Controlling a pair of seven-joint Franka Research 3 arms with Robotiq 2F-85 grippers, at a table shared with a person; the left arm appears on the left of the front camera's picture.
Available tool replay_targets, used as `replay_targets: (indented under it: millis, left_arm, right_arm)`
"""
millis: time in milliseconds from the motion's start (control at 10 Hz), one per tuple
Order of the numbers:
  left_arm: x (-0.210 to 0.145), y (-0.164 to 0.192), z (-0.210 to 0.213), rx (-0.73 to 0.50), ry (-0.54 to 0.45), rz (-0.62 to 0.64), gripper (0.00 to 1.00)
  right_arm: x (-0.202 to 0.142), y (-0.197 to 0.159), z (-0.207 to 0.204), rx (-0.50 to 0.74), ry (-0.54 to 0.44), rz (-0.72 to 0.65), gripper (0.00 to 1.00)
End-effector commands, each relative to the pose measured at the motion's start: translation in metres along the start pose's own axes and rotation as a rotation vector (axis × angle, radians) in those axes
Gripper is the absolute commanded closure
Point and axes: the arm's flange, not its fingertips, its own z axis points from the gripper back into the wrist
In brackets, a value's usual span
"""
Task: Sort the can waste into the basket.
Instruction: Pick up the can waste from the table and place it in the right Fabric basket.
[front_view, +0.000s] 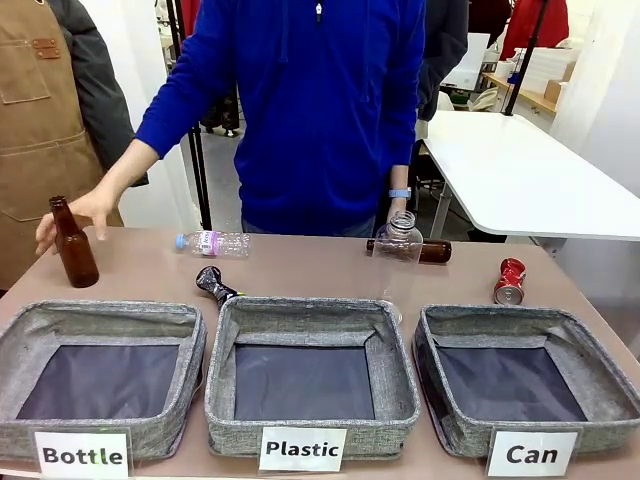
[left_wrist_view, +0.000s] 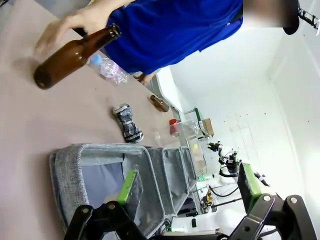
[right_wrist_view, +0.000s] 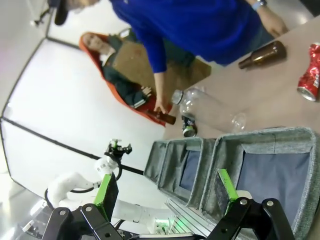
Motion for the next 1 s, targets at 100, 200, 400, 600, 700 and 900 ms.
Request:
replay_targets:
  millis: [100,200,400,600,700,900]
  left_arm:
    - [-0.002,-0.001,0.005,-0.003,0.017,-0.029,0.00]
    - [-0.002,-0.001,0.005,-0.003,0.017,-0.029,0.00]
    - [-0.002,-0.001,0.005,-0.003,0.017,-0.029,0.00]
    - [-0.002,-0.001,0.005,-0.003,0.017,-0.029,0.00]
    - [-0.002,-0.001,0.005,-0.003,0.017,-0.029,0.00]
    - [-0.002,-0.001,0.005,-0.003,0.017,-0.029,0.00]
  right_arm:
    - [0.002,0.001,0.004,0.014,-0.025,0.027,0.00]
    - [-0.001,0.002,0.001,-0.004,0.000,0.001,0.00]
    - [0.012,0.015,-0.039,-0.276,0.122,0.092,0.00]
    - [0.029,0.029,-0.079,-0.531,0.197,0.195,0.00]
    - [0.032,0.035,-0.097,-0.733,0.202,0.232,0.00]
    - [0.031,0.039,-0.117,-1.002,0.241,0.289,0.00]
